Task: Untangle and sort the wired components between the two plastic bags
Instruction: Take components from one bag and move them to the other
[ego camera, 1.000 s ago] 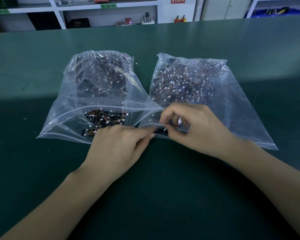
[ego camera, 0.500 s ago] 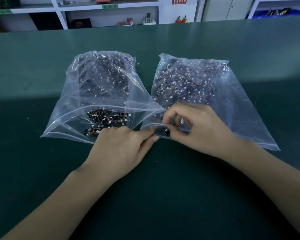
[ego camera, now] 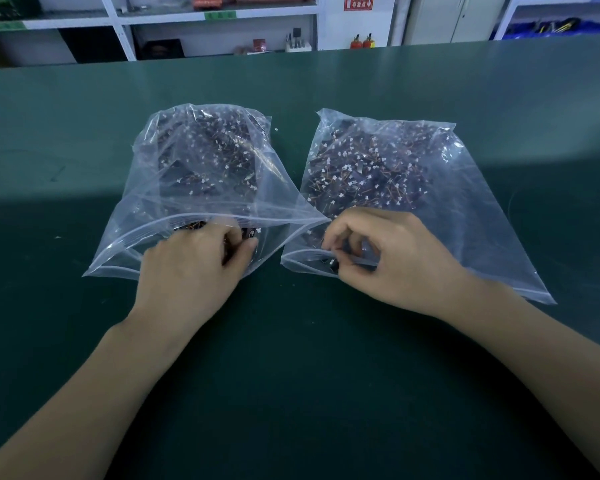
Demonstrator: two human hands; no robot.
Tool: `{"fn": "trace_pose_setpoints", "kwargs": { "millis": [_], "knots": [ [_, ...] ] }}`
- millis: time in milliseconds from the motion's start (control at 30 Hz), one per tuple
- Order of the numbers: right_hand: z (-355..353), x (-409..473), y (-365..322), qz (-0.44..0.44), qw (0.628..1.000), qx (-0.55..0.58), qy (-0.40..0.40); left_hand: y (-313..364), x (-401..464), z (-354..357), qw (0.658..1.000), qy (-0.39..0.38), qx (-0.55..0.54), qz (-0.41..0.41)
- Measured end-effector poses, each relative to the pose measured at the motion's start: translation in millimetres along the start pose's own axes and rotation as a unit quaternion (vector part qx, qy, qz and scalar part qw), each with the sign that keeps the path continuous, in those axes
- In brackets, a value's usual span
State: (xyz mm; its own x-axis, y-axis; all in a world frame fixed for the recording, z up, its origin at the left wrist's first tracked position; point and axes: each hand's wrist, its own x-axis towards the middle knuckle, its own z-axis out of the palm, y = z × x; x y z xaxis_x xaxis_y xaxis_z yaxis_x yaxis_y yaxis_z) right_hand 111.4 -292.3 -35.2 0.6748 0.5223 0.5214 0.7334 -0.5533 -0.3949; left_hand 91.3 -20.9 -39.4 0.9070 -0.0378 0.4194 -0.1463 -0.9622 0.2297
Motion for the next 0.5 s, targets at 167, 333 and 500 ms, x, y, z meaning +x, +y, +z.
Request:
{"fn": "trace_pose_setpoints", "kwargs": {
  "millis": [167, 333, 500],
  "knots": [
    [0.9, -0.9, -1.6, 0.011, 1.000, -0.005, -0.018, -2.0, 1.0, -2.5, 0.998, 0.033, -0.010, 0.048],
    [0.6, -1.0, -3.2, 0.016, 0.999, -0.012, -0.026, -0.1, 1.8, -1.4, 0.996, 0.042, -0.032, 0.071],
    [-0.2, -1.2, -4.7, 0.015, 0.999, -0.027, -0.032, -1.3, 4.9, -1.6, 0.992, 0.075, -0.054, 0.091]
  ]
}}
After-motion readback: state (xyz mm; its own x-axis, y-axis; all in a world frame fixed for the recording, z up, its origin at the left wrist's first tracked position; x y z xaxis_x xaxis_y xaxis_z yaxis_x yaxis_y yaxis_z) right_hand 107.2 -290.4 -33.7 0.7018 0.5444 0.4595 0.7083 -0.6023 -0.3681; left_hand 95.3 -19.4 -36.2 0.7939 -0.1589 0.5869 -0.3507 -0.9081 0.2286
